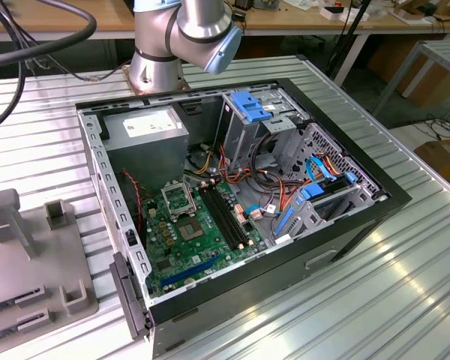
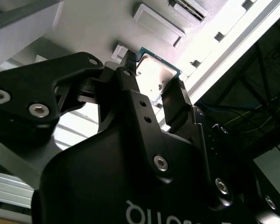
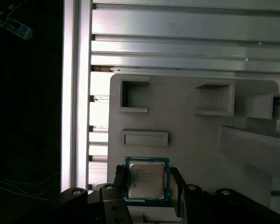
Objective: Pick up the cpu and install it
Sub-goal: 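Pick up the cpu and move it towards the insertion slot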
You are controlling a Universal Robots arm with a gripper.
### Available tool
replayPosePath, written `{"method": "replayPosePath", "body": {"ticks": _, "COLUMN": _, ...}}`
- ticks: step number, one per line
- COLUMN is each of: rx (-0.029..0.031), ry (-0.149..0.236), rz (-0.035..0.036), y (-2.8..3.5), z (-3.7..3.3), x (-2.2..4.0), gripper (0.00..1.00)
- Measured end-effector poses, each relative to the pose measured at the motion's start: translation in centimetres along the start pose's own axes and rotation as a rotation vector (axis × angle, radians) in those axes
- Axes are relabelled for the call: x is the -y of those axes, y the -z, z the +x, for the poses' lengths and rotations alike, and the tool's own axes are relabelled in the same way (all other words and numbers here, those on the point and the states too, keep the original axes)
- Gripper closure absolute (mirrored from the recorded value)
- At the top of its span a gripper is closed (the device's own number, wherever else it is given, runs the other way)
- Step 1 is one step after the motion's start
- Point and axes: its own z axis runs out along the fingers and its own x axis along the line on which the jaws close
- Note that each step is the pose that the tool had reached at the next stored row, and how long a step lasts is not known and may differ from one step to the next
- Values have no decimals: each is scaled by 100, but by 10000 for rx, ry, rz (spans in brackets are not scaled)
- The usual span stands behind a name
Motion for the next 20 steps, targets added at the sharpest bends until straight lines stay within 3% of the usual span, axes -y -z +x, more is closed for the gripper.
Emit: {"method": "replayPosePath", "body": {"ticks": 20, "rx": 0, "ry": 0, "rz": -32, "y": 78, "z": 2, "x": 0, "gripper": 53}}
